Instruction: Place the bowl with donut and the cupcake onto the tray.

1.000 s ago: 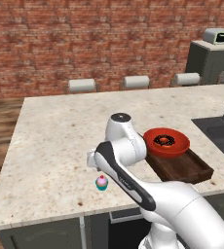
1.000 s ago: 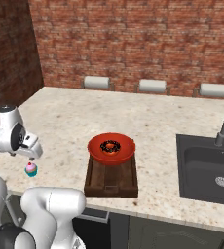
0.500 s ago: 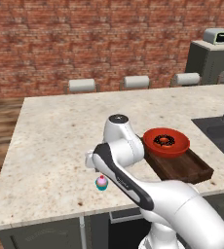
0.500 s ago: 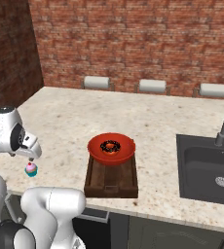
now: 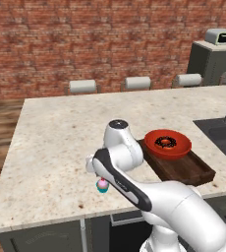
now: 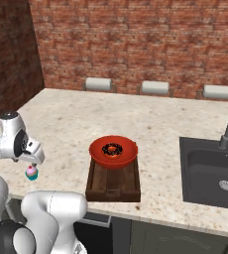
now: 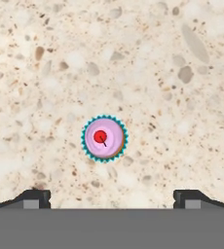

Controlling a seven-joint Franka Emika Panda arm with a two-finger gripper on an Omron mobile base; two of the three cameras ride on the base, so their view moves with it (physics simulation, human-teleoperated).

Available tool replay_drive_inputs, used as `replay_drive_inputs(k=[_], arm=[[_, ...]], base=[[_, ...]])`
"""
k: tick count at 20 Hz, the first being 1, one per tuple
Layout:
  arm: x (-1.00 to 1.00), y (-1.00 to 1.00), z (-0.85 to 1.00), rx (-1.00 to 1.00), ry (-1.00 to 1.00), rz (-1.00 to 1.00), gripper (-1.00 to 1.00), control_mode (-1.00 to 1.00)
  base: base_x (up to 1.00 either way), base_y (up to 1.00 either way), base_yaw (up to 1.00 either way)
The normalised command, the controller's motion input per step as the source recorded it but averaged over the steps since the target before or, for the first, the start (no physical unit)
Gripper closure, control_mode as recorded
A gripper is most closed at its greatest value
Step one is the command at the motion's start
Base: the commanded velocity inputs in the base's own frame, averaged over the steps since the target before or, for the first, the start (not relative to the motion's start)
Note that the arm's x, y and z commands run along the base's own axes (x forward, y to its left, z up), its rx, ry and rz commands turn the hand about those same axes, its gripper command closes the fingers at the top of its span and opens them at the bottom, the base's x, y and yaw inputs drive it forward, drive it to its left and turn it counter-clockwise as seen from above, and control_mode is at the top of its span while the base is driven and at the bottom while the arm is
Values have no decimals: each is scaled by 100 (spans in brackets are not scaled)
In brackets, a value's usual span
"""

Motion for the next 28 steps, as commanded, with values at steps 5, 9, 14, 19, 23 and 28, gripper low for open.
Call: replay_drive_inputs(k=[5, 9, 14, 19, 23, 28], arm=[[11, 0, -18, 0, 0, 0, -100, -100], [12, 1, -17, 0, 0, 0, -100, -100], [8, 15, -17, 0, 0, 0, -100, -100], [7, 7, -15, 0, 0, 0, -100, -100], [5, 0, -12, 0, 0, 0, -100, -100], [0, 0, -10, 0, 0, 0, -100, -100]], base=[[0, 0, 0], [0, 0, 0], [0, 0, 0], [0, 0, 0], [0, 0, 0], [0, 0, 0]])
